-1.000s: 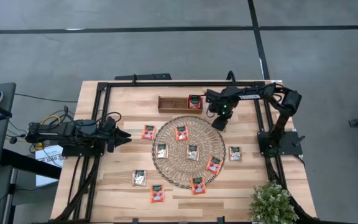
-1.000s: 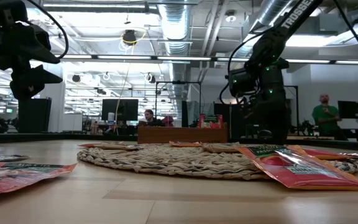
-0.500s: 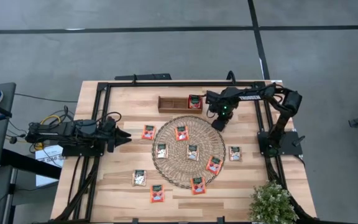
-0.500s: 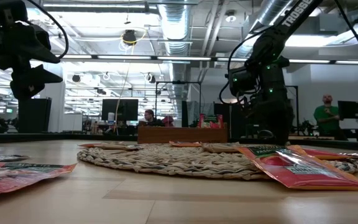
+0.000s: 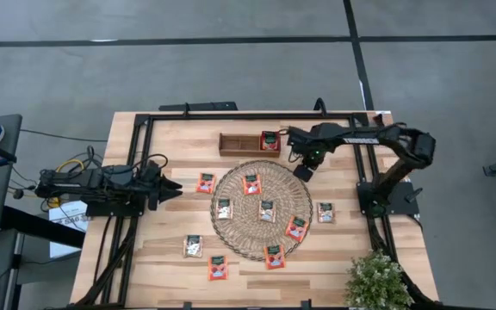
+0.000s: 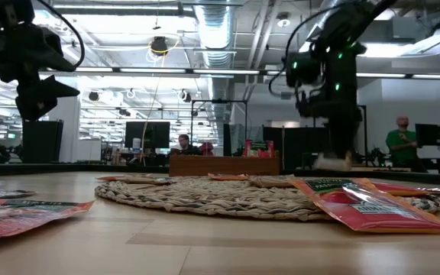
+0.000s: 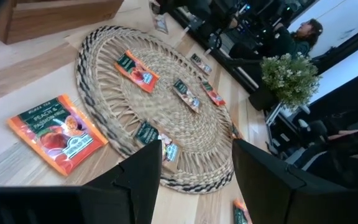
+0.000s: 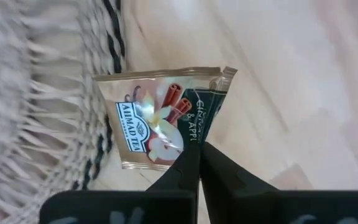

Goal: Pick & Place Tea
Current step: Put the brown tea bag into the middle section of the brown wooden organizer

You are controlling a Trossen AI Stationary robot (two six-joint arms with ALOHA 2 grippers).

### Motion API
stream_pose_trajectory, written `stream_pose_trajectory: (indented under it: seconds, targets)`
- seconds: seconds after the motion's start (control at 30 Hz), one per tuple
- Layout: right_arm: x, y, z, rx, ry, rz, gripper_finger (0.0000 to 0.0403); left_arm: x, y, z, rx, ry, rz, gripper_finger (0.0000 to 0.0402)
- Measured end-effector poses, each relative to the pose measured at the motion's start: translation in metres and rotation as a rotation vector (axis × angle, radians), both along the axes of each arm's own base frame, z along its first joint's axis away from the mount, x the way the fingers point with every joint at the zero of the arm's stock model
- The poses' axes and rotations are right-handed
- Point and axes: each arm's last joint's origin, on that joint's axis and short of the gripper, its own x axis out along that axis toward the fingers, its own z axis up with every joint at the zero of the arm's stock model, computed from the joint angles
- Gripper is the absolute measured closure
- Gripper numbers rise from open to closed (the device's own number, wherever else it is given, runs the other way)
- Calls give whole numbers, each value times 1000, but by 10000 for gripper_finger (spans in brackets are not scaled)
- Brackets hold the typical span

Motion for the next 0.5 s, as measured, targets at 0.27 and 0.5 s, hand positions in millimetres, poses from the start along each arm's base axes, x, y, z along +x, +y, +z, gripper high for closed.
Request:
stream_pose_trajectory:
  seconds: [0.27,0.5]
  targets:
    - [-11,31,49,-171,-166,15,402,2,0,11,-8,-114,0,214]
    - [-11,69,78,-356,-271,71,403,3,0,17,-12,-177,0,214]
